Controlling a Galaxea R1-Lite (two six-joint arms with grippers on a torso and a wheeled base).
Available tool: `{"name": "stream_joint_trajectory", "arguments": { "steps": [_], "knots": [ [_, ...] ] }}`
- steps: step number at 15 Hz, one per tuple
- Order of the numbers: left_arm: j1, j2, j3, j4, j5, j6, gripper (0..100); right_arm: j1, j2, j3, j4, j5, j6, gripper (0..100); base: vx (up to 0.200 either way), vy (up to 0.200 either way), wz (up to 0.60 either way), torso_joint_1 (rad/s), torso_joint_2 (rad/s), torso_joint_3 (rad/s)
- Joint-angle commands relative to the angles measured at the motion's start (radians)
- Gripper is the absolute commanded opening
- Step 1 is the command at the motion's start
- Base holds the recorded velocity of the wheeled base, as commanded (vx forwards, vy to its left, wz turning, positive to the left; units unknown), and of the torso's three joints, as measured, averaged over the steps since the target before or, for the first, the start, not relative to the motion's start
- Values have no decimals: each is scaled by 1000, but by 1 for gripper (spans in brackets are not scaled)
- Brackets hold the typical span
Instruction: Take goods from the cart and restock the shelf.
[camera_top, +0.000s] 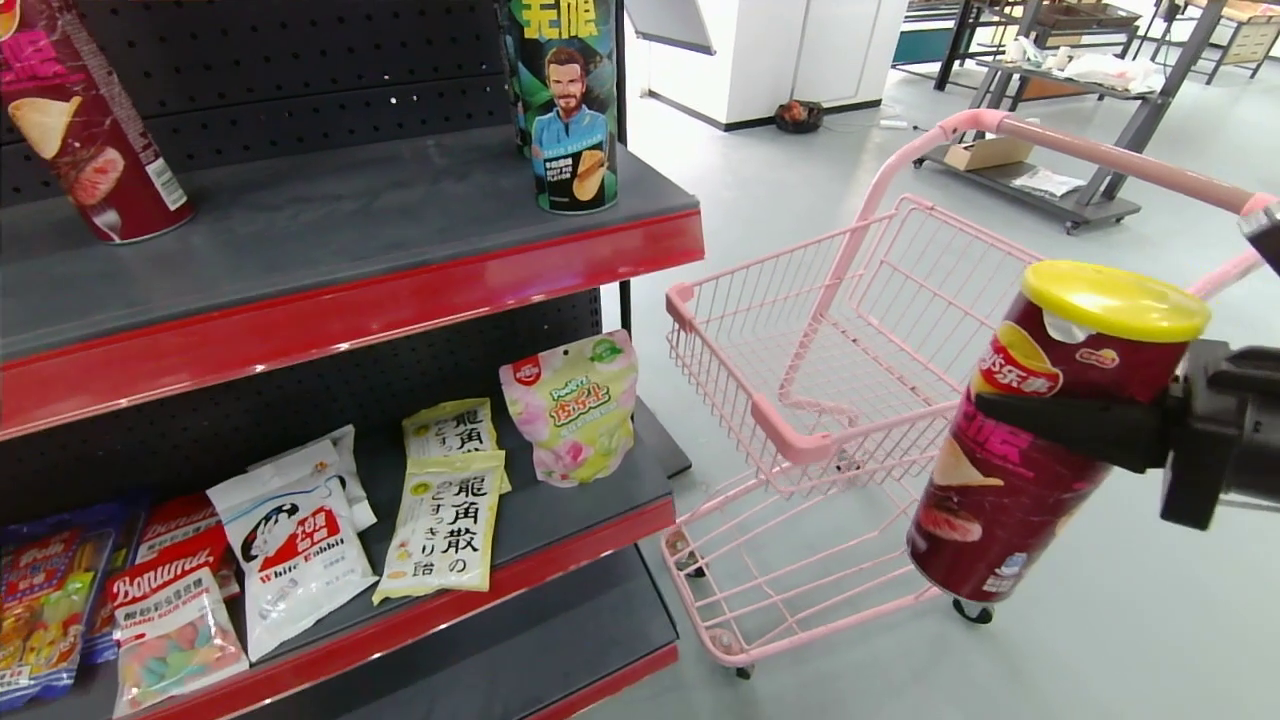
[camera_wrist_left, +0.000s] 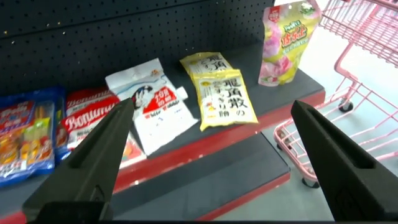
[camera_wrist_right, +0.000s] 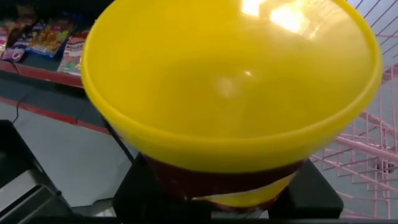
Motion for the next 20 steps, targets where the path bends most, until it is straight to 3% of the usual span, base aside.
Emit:
{"name": "stream_joint_trajectory", "arguments": {
  "steps": [1,9,20],
  "knots": [
    [0,0,0,-1,0,0,100,2,76,-15,-45,-19,1,0,-200,0,0,2,2,7],
    [-2,0,0,-1,1,0,100,2,67,8,-48,-35,1,0,-25,0,0,0,0,0],
    [0,0,0,-1,1,0,100,2,69,-15,-49,-36,-4,0,0,0,0,129,-461,-332]
  ]
}}
